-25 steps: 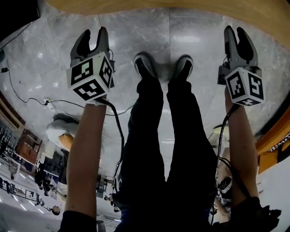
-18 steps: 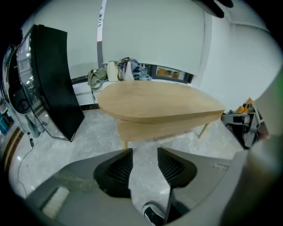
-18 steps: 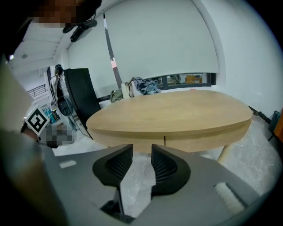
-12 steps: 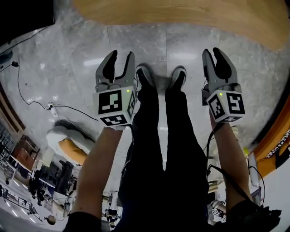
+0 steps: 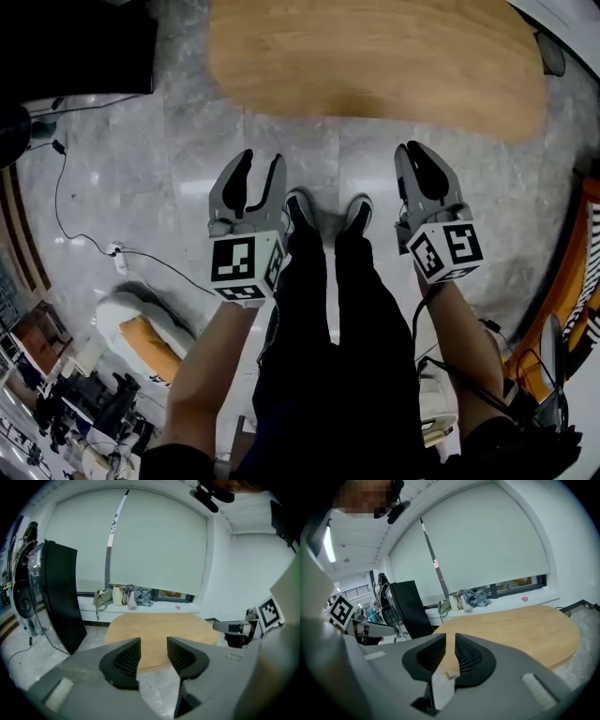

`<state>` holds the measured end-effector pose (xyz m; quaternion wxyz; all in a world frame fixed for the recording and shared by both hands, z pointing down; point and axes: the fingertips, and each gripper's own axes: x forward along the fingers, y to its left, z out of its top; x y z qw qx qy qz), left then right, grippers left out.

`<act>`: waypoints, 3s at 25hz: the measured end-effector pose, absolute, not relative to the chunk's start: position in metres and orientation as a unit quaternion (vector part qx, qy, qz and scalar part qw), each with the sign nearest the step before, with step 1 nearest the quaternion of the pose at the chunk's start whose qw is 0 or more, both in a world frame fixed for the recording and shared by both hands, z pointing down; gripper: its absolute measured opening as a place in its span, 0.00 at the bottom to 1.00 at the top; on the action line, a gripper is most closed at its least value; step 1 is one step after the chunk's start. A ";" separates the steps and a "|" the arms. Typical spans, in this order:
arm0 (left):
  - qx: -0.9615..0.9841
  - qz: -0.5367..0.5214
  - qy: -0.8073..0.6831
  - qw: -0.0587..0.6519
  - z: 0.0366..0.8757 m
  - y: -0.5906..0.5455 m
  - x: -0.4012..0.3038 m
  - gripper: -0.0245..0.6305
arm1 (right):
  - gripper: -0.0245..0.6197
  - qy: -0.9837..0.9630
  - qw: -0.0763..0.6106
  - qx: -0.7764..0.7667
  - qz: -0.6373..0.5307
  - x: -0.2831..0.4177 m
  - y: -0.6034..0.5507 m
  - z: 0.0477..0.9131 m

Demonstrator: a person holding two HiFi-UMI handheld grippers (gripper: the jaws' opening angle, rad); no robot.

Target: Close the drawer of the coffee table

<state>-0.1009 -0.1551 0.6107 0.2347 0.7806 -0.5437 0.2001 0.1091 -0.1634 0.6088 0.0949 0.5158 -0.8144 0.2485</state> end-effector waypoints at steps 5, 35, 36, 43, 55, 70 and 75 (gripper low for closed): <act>0.779 0.182 -0.557 0.221 0.538 -0.153 -0.113 0.32 | 0.12 -0.824 0.068 0.505 0.249 0.101 -0.162 0.535; 0.848 -0.027 -0.528 0.027 0.154 -0.131 -0.089 0.04 | 0.04 -0.855 -0.070 0.514 0.006 0.074 -0.140 0.147; 0.850 -0.029 -0.526 0.022 0.149 -0.131 -0.087 0.04 | 0.04 -0.854 -0.071 0.516 -0.001 0.075 -0.140 0.141; 0.854 -0.052 -0.517 -0.013 0.109 -0.133 -0.080 0.04 | 0.04 -0.849 -0.084 0.519 -0.055 0.074 -0.132 0.099; 0.865 -0.065 -0.496 -0.044 0.087 -0.139 -0.066 0.04 | 0.04 -0.852 -0.087 0.506 -0.101 0.058 -0.128 0.077; 0.854 -0.029 -0.508 -0.113 0.080 -0.149 -0.067 0.04 | 0.04 -0.847 -0.080 0.514 -0.109 0.061 -0.144 0.073; 0.853 -0.028 -0.508 -0.114 0.082 -0.148 -0.069 0.04 | 0.04 -0.851 -0.077 0.508 -0.110 0.057 -0.141 0.074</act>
